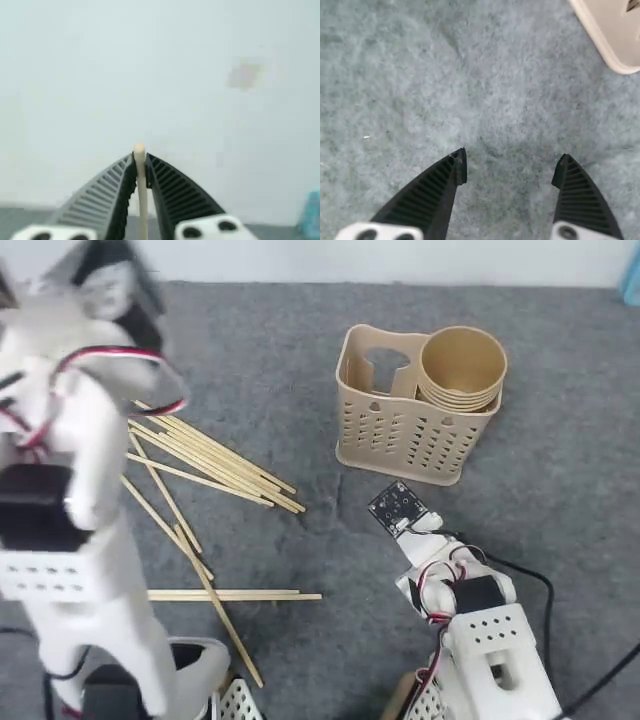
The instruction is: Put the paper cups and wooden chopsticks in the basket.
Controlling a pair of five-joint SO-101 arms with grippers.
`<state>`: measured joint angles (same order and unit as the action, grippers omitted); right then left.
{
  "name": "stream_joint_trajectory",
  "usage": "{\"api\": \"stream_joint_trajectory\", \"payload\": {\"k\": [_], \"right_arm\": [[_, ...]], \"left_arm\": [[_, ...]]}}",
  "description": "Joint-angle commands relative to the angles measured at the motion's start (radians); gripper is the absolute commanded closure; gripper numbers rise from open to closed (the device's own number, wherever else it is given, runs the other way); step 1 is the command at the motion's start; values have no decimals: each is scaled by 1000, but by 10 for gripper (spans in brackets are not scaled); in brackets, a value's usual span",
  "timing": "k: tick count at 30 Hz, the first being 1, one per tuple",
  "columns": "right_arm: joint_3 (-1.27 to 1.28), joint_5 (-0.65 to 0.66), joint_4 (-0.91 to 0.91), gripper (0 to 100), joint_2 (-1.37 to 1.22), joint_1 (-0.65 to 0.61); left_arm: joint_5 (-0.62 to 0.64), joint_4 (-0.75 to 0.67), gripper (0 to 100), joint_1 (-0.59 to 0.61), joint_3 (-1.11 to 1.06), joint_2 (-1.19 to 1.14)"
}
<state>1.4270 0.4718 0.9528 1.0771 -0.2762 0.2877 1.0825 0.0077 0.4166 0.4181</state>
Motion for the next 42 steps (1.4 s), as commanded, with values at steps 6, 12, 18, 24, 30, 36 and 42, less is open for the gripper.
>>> {"api": "stream_joint_trajectory", "payload": {"k": [6,12,18,24,30,36,42], "right_arm": [[-6,-11,-24,714,21,-2],[-6,-11,-39,714,21,36],[-6,-12,-41,714,21,39],[-5,-12,-42,714,21,39],[-5,-11,-42,714,21,39],[-5,-9,-44,714,21,39],[-5,-9,-44,714,21,41]], "left_arm": [[-60,-522,987,-258,-214,35],[-144,-396,987,-362,-232,-2],[-143,-390,987,-362,-239,-146],[-143,-387,987,-365,-259,-204],[-149,-391,987,-362,-375,-226],[-141,-381,853,-353,-443,-215],[-64,-359,754,-244,-420,-133]]}}
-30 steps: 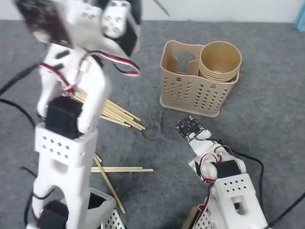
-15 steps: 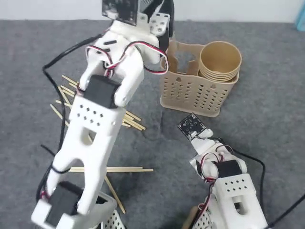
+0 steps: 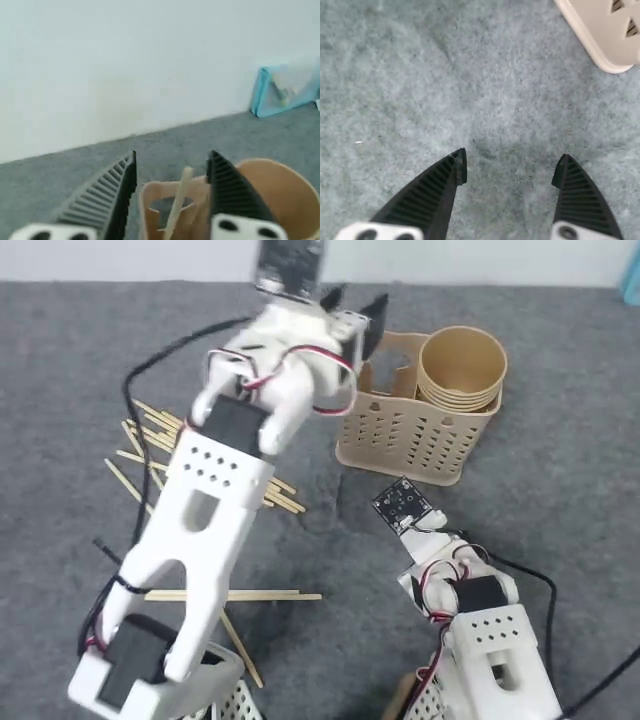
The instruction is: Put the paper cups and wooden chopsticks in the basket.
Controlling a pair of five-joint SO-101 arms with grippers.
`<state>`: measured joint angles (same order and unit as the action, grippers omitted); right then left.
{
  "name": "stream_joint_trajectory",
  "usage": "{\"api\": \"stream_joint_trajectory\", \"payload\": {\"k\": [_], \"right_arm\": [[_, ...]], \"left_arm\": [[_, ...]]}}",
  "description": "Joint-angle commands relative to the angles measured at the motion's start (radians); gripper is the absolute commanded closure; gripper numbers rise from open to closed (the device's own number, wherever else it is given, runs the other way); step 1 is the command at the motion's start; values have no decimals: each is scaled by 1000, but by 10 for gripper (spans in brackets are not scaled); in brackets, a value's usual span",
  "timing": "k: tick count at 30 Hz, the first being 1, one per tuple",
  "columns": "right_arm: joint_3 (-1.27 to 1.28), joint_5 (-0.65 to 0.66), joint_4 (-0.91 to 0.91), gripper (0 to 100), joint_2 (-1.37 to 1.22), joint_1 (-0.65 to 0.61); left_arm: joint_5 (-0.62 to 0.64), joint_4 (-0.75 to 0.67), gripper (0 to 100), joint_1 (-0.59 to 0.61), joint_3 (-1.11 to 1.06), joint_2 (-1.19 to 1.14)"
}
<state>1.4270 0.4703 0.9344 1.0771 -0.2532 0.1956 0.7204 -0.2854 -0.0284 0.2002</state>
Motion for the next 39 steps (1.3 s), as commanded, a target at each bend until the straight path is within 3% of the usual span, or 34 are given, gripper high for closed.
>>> {"api": "stream_joint_trajectory", "payload": {"k": [1,6,12,17,21,30,39], "right_arm": [[-5,-8,-25,714,21,18],[-5,-8,-22,714,21,18],[-5,-6,-21,714,21,16],[-5,-6,-21,714,21,13],[-5,-8,-19,714,21,12],[-5,-11,-19,714,21,12],[-5,-11,-19,714,21,16]], "left_arm": [[29,8,764,71,27,101],[35,117,825,233,31,175],[146,347,870,549,31,209],[187,480,870,802,25,138],[187,493,870,928,30,12],[186,493,870,976,35,-338],[186,500,870,971,203,-643]]}}
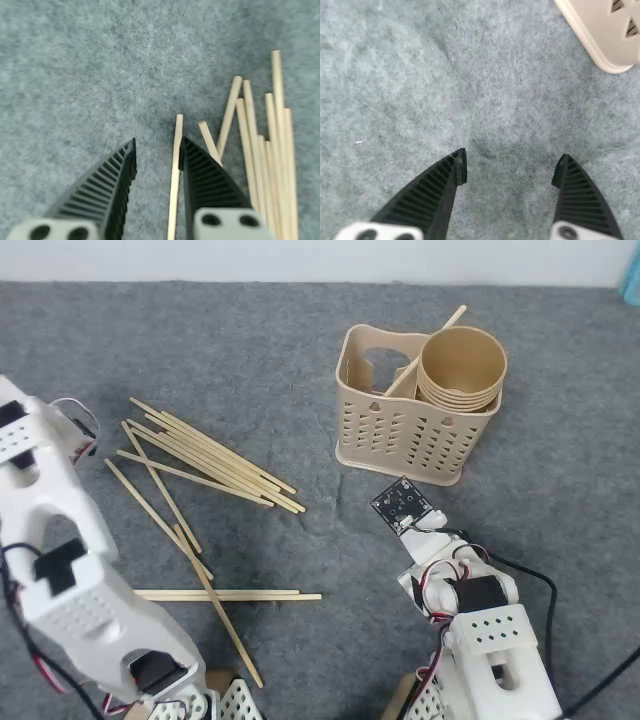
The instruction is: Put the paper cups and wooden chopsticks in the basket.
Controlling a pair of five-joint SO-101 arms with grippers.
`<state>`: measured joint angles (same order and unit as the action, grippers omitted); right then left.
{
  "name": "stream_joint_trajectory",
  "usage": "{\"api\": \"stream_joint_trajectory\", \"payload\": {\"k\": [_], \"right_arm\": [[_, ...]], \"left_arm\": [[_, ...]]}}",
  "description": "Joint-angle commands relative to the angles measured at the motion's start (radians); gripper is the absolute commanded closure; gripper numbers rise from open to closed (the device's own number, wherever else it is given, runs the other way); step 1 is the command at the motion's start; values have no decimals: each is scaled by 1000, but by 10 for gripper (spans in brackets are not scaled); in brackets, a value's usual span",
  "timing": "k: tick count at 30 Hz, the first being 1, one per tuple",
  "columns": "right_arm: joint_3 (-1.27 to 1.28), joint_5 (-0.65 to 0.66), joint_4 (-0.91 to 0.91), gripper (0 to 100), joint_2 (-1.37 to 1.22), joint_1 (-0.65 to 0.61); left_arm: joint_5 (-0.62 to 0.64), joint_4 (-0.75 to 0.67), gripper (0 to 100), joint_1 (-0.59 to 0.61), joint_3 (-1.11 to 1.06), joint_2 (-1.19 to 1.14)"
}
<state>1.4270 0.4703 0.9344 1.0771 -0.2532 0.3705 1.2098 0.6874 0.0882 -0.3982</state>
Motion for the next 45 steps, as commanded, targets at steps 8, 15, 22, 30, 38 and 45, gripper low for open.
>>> {"api": "stream_joint_trajectory", "payload": {"k": [8,15,22,30,38,45], "right_arm": [[-5,-11,-19,714,21,16],[-5,-11,-19,714,21,16],[-5,-11,-21,714,21,16],[-5,-11,-21,714,21,16],[-5,-11,-21,714,21,16],[-5,-9,-22,714,21,16]], "left_arm": [[11,120,870,-54,277,-270],[11,224,870,-60,453,-419],[11,364,981,-58,558,-465],[9,520,987,-57,711,-465],[11,548,987,-9,975,-404],[5,548,987,21,989,-233]]}}
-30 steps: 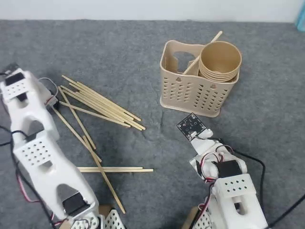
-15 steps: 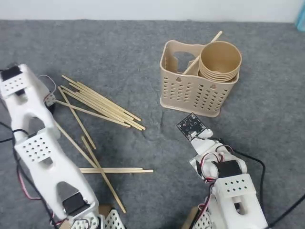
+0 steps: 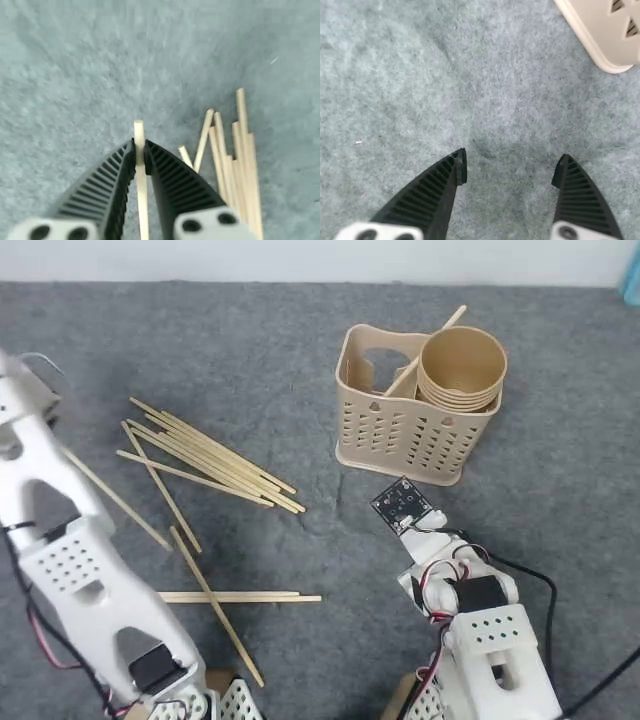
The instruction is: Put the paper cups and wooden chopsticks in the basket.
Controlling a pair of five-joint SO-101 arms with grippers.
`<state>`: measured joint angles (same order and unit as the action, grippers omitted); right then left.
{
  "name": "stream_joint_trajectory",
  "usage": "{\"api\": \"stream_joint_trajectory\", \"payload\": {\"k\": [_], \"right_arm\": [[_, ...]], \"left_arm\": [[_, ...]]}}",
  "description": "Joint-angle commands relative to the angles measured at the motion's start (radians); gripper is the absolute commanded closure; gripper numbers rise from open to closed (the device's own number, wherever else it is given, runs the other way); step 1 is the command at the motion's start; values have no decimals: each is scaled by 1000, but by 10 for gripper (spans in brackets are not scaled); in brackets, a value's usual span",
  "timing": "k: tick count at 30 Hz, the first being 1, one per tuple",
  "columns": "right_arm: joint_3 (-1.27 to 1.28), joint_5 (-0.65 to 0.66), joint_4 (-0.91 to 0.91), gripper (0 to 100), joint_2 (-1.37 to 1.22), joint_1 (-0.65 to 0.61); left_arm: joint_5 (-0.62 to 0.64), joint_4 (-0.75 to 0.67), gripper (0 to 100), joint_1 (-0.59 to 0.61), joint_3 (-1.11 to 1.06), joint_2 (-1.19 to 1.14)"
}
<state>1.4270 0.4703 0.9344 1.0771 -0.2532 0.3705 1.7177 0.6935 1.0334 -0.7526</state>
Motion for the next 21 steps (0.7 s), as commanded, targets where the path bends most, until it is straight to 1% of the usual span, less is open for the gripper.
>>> {"api": "stream_joint_trajectory", "payload": {"k": [1,3,14,17,21], "right_arm": [[-5,-9,-22,714,21,16],[-5,-9,-22,714,21,16],[-5,-11,-22,714,21,12],[-5,-11,-22,714,21,12],[-5,-11,-24,714,21,12]], "left_arm": [[3,40,987,18,44,140],[2,40,987,32,44,167],[-110,40,988,106,16,221],[-146,40,988,114,-65,290],[-184,40,988,110,-249,489]]}}
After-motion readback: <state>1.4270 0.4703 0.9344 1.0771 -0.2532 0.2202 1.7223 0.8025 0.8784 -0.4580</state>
